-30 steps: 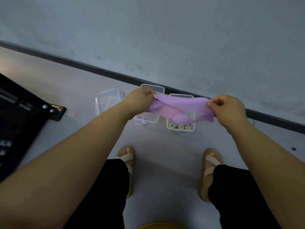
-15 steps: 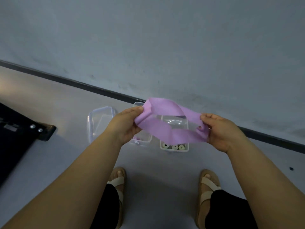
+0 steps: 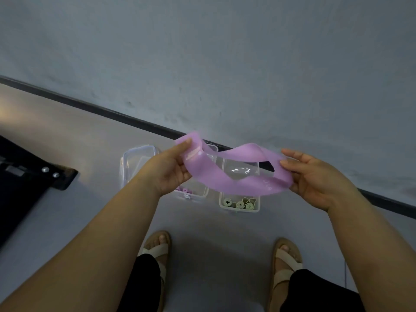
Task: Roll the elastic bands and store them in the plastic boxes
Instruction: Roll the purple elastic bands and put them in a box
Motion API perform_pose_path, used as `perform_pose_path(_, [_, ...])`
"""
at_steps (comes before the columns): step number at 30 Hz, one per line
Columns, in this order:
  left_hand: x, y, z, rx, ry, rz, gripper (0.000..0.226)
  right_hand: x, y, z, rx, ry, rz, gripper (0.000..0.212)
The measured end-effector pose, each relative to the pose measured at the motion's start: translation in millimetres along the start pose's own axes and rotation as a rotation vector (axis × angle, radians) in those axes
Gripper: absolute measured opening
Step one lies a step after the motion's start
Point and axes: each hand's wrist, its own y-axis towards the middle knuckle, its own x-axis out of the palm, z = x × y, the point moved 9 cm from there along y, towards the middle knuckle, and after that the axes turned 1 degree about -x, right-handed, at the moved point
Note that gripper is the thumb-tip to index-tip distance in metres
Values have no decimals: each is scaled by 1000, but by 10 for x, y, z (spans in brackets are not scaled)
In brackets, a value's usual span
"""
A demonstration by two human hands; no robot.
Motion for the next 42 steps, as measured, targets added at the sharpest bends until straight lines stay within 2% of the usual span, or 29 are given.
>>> perform_pose_path(5, [-89, 23, 29, 58, 202, 78, 25, -86, 50, 9, -25, -157, 53, 19])
perform_pose_path(9, [-16, -19, 60, 67, 272, 42, 12, -103, 78, 49, -18, -264, 57, 16])
perform_pose_path(11, [24, -49, 116, 147, 435, 48, 13, -101, 78, 63, -19, -340, 55, 15])
perform_pose_path(13, [81, -106, 203, 283, 637, 72, 16, -109, 81, 70, -36, -571, 72, 17])
perform_pose_path(15, [184, -176, 238, 391, 778, 61, 18, -81, 66, 77, -46, -936, 93, 27])
perform_pose_path(17, [292, -229, 213, 439, 864, 36, 19, 18, 29, 30, -111, -1088, 104, 35])
perform_pose_path(22, [543, -300, 60, 450, 1033, -17, 16, 562, -228, -294, -514, -789, -26, 22])
perform_pose_path(25, [640, -328, 29, 473, 1090, -28, 19, 802, -316, -336, -677, -798, -67, 28])
perform_pose_path(29, [711, -377, 32, 501, 1061, -62, 21, 815, -309, -388, -793, -816, 9, 20])
perform_pose_path(33, [745, -392, 29, 487, 975, -89, 18, 758, -310, -431, -854, -854, 76, 12])
perform_pose_path(37, [757, -371, 10, 476, 996, -95, 16, 749, -341, -475, -888, -877, 118, 6])
perform_pose_path(39, [730, -346, 7, 465, 1019, -72, 21, 759, -350, -488, -866, -899, 109, 3])
perform_pose_path(42, [696, -343, 53, 507, 1140, -6, 32, 731, -317, -462, -740, -828, 42, 11])
